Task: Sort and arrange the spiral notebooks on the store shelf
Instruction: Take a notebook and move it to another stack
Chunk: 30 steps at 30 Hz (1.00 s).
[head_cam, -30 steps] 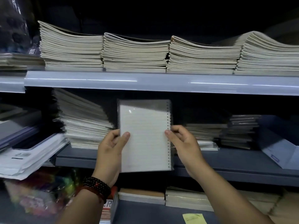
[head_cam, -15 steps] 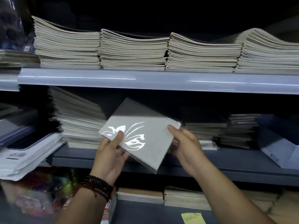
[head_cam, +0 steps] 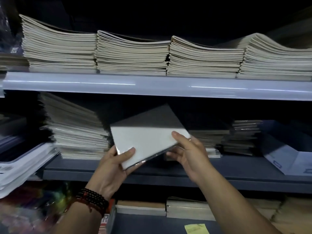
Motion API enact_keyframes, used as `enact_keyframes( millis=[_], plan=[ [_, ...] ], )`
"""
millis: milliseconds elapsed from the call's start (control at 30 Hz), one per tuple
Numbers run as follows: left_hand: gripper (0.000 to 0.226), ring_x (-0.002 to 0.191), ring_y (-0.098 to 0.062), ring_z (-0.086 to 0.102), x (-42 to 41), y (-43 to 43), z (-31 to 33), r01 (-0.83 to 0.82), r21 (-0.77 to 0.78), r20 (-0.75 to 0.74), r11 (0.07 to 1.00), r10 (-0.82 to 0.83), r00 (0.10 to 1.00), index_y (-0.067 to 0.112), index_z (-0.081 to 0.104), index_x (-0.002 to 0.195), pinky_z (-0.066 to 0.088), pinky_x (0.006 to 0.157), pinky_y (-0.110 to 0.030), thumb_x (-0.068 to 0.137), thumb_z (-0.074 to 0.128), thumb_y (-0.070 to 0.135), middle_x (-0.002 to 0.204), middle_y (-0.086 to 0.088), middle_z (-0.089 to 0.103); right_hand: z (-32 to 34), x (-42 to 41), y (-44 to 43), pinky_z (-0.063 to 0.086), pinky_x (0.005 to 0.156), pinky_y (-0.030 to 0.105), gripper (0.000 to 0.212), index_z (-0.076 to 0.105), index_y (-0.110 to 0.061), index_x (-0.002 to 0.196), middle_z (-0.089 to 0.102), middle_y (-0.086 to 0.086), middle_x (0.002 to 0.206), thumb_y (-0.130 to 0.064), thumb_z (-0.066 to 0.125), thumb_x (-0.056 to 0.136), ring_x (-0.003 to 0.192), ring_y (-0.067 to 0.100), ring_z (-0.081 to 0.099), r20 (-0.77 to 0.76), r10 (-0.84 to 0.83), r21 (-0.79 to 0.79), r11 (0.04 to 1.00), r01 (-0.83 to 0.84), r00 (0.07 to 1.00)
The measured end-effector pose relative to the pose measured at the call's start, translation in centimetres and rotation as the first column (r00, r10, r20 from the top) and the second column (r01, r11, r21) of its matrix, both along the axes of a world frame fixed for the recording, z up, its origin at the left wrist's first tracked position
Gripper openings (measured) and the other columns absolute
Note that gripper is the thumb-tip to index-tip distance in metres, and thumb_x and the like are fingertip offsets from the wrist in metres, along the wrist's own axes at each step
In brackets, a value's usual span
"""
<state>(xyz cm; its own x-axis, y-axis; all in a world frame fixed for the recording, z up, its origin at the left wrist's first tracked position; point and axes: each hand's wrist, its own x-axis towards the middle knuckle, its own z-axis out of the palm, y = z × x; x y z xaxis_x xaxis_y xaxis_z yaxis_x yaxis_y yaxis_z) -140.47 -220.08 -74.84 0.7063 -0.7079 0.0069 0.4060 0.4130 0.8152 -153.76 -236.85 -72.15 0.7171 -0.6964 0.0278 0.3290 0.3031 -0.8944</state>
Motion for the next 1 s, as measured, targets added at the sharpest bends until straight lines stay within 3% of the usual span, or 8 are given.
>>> enact_keyframes(
  millis=[100,233,333,500,667,833,933,1000],
  plan=[
    [0.06,0.115,-0.035,0.067,-1.4,-0.9,-0.2,0.058,-0.011,0.021,0.998,-0.057,0.998,0.009,0.057,0.133,0.06,0.084,-0.044,0.078,0.069,-0.009,0.127,-0.016,0.069,-0.4,0.6,0.8,0.058,0.073,0.037,0.028,0.061,-0.003,0.116,0.074,0.016,0.109,-0.005,0.069,0.089,0.092,0.03,0.072,-0.06,0.07,-0.071,0.995,-0.075,0.996],
    [0.038,0.116,-0.032,0.066,-0.5,-0.5,-0.2,0.039,0.046,0.015,0.998,-0.04,0.999,0.01,0.063,0.126,0.06,0.084,-0.045,0.089,0.067,0.017,0.126,-0.014,0.07,0.3,0.3,-0.3,0.051,0.075,0.033,0.027,0.063,-0.008,0.111,0.075,0.006,0.099,0.002,0.062,0.086,0.087,0.019,0.068,-0.065,-0.057,-0.194,0.98,0.044,0.996],
    [0.035,0.108,-0.029,0.068,0.2,-0.3,-0.3,-0.005,0.039,-0.01,0.999,0.006,1.0,0.004,0.064,0.122,0.062,0.083,-0.04,0.088,0.066,0.012,0.125,-0.019,0.069,0.4,-0.1,-0.7,0.051,0.07,0.034,0.011,0.063,-0.009,0.1,0.075,0.007,0.096,-0.006,0.065,0.09,0.079,0.017,0.068,-0.097,-0.051,-0.221,0.975,0.029,0.994],
    [0.032,0.103,-0.024,0.073,-0.1,-1.0,-0.6,-0.128,-0.028,-0.1,0.991,0.124,0.987,0.006,0.064,0.12,0.062,0.074,-0.032,0.088,0.068,0.011,0.119,-0.013,0.073,0.9,0.2,-0.1,0.054,0.054,0.036,0.024,0.06,-0.008,0.112,0.075,0.016,0.098,-0.013,0.069,0.091,0.074,0.036,0.071,-0.321,0.146,-0.297,0.923,-0.246,0.936],
    [0.005,0.085,-0.025,0.07,0.6,-0.9,-0.3,-0.12,0.04,-0.145,0.992,0.125,0.982,0.009,0.063,0.092,0.062,0.068,-0.032,0.095,0.059,0.009,0.089,-0.006,0.073,-0.2,2.2,0.0,0.049,0.052,0.033,0.02,0.055,-0.003,0.108,0.075,0.013,0.077,0.001,0.065,0.09,0.063,0.034,0.064,-0.262,-0.019,-0.337,0.939,-0.073,0.965],
    [0.019,0.08,-0.019,0.064,1.9,-1.1,-0.4,-0.165,0.004,-0.18,0.986,0.163,0.97,0.006,0.059,0.076,0.061,0.071,-0.026,0.093,0.057,-0.003,0.075,-0.007,0.059,-1.3,4.9,-1.0,0.044,0.051,0.03,0.019,0.062,-0.001,0.108,0.069,0.012,0.07,-0.009,0.066,0.091,0.05,0.017,0.058,-0.305,-0.148,-0.411,0.911,0.01,0.941],
    [0.003,0.087,-0.021,0.071,2.4,-1.7,-0.6,-0.274,-0.027,-0.152,0.961,0.267,0.952,-0.003,0.066,0.087,0.06,0.079,-0.027,0.09,0.066,-0.003,0.083,-0.011,0.066,-1.8,5.9,-1.4,0.044,0.05,0.026,0.031,0.067,-0.005,0.11,0.069,0.005,0.074,-0.029,0.072,0.089,0.061,0.018,0.065,-0.346,-0.199,-0.514,0.858,-0.008,0.917],
    [0.015,0.096,-0.021,0.073,2.6,-2.0,-1.0,-0.334,-0.038,-0.127,0.942,0.327,0.937,-0.006,0.069,0.102,0.059,0.087,-0.029,0.088,0.07,0.0,0.093,-0.011,0.072,-1.9,6.2,-1.6,0.043,0.051,0.015,0.053,0.063,-0.013,0.123,0.066,-0.004,0.079,-0.046,0.076,0.084,0.067,0.011,0.062,-0.409,-0.199,-0.603,0.791,-0.1,0.891]
  ],
)
